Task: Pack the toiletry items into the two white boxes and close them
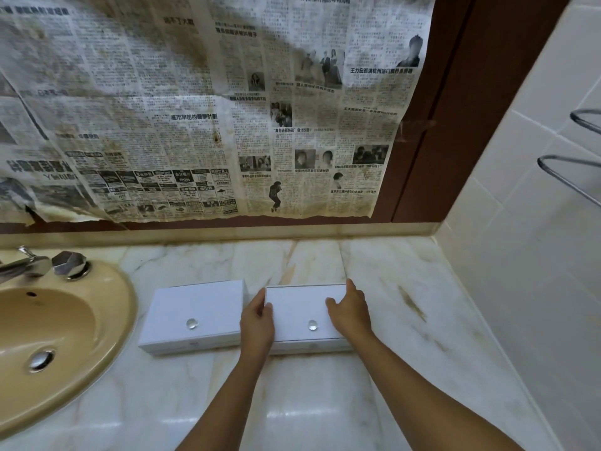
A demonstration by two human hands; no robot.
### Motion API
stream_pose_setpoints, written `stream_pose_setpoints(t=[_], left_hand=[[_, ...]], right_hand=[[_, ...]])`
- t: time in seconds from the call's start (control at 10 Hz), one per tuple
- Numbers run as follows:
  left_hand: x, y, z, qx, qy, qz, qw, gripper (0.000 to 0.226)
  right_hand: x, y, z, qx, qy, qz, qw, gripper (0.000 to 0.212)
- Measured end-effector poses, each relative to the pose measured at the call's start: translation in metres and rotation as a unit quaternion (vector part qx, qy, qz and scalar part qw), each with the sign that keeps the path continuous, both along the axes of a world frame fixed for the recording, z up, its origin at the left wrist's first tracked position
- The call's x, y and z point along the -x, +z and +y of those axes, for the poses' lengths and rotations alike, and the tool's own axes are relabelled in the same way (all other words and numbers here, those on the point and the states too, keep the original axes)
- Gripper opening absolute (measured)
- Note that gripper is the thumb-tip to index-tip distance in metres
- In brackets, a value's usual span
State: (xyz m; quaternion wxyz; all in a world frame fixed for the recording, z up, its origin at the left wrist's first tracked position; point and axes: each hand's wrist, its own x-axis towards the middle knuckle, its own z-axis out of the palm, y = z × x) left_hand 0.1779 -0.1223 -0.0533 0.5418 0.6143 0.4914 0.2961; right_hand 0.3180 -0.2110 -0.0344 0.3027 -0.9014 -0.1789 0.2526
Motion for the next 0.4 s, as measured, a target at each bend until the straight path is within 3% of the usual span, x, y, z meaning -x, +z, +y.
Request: stream_pose_setpoints(t=[0.3, 0.4], left_hand=[[0.005, 0.009, -0.002, -0.027, -0.013, 0.056, 0.998, 0.041], [0.028, 0.019, -0.02, -0.051, 0.008, 0.015, 0.999, 0.039]], right_hand=[[0.003, 0.002, -0.006, -0.025, 0.017, -0.033, 0.999, 0.066], [0.015, 0.012, -0.024, -0.117, -0.022, -0.072, 0.99, 0.058]])
